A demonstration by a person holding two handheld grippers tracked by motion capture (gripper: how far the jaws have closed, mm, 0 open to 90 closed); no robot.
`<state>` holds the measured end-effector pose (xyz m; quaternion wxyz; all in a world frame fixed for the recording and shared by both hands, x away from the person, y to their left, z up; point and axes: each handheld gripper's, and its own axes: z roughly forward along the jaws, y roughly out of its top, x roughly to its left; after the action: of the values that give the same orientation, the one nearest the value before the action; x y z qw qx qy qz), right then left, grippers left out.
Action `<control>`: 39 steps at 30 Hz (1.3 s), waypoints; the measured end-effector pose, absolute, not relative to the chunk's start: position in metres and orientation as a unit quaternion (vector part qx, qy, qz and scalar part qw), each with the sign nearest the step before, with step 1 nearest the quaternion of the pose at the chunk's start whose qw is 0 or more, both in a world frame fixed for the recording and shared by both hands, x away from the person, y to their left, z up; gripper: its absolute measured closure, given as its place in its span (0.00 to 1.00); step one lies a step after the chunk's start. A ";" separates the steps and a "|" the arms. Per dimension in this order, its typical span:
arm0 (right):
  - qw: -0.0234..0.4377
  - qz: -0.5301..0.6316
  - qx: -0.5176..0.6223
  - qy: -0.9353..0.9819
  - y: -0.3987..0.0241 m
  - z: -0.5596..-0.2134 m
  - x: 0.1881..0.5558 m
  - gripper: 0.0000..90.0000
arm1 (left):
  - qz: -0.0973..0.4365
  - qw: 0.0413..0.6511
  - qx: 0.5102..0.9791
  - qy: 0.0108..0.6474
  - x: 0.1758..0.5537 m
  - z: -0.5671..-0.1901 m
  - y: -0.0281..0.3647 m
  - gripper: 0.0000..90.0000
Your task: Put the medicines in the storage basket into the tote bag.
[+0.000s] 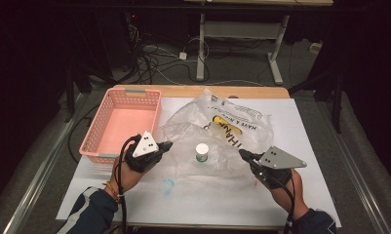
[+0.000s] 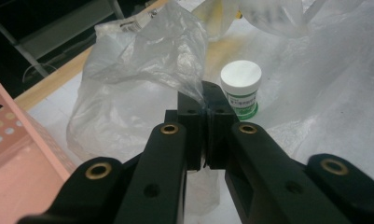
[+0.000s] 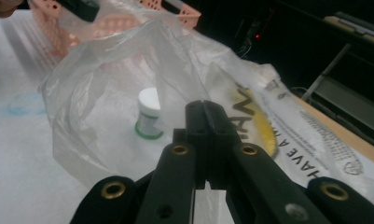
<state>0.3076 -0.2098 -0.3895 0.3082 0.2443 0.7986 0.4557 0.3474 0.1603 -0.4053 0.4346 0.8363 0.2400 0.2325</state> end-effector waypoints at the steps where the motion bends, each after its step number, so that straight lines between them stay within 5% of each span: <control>1: 0.312 0.458 0.246 0.795 -0.212 -0.387 0.309 1.00 | 0.232 0.437 0.835 0.240 0.348 -0.403 0.161 0.95; 39: 0.348 0.480 0.249 0.766 -0.222 -0.356 0.325 1.00 | 0.263 0.476 0.805 0.237 0.340 -0.366 0.174 0.95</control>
<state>0.3255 -0.2216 -0.3564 0.3479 0.2494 0.7656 0.4802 0.3404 0.1735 -0.3656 0.4765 0.8045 0.2372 0.2635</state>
